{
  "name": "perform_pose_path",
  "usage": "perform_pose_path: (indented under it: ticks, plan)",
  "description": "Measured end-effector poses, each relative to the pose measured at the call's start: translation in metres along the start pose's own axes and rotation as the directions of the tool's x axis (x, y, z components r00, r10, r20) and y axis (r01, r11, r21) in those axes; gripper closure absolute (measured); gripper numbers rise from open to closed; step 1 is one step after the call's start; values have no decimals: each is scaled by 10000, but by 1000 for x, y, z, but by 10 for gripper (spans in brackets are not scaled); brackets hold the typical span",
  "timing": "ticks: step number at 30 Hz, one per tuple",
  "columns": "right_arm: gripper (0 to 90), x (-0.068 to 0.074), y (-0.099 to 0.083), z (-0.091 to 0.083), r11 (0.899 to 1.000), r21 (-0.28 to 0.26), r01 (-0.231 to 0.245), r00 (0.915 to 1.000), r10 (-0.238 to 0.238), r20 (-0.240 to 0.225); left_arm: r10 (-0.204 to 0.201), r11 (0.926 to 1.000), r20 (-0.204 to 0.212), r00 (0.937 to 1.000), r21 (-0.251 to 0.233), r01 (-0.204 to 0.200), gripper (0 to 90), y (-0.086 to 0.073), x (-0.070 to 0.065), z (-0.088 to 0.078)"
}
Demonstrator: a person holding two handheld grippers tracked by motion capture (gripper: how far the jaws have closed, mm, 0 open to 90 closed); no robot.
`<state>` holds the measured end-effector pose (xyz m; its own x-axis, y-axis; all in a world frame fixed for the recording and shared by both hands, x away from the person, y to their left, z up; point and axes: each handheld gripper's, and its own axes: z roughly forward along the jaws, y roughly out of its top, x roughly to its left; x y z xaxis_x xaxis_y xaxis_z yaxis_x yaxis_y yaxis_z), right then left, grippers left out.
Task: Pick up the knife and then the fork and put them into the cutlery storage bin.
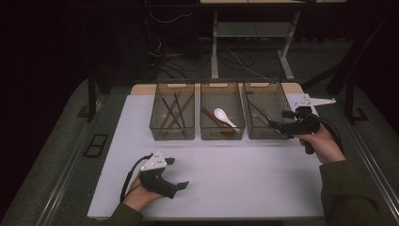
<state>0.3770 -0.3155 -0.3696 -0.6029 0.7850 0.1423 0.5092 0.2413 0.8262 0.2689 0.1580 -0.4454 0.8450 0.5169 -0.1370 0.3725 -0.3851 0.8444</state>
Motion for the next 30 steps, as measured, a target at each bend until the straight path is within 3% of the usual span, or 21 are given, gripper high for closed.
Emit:
perform_pose_path:
  ticks: [10, 24, 30]
  plan:
    - [182, 27, -22, -9, 9986, -265, 459, 9979, -470, -439, 30, 10000, 73, 10000, -18, -30, 0, 1, 0, 0]
    - [162, 52, -54, -15, 9974, -661, 280, 9935, -351, -1079, 36, 10000, 93, 9999, 68, -37, 0, 0, -1, 0]
    - [134, 64, -67, -16, 9957, -775, 503, 9911, -594, -1195, 55, 10000, 92, 9999, 71, -55, 0, 0, -1, -1]
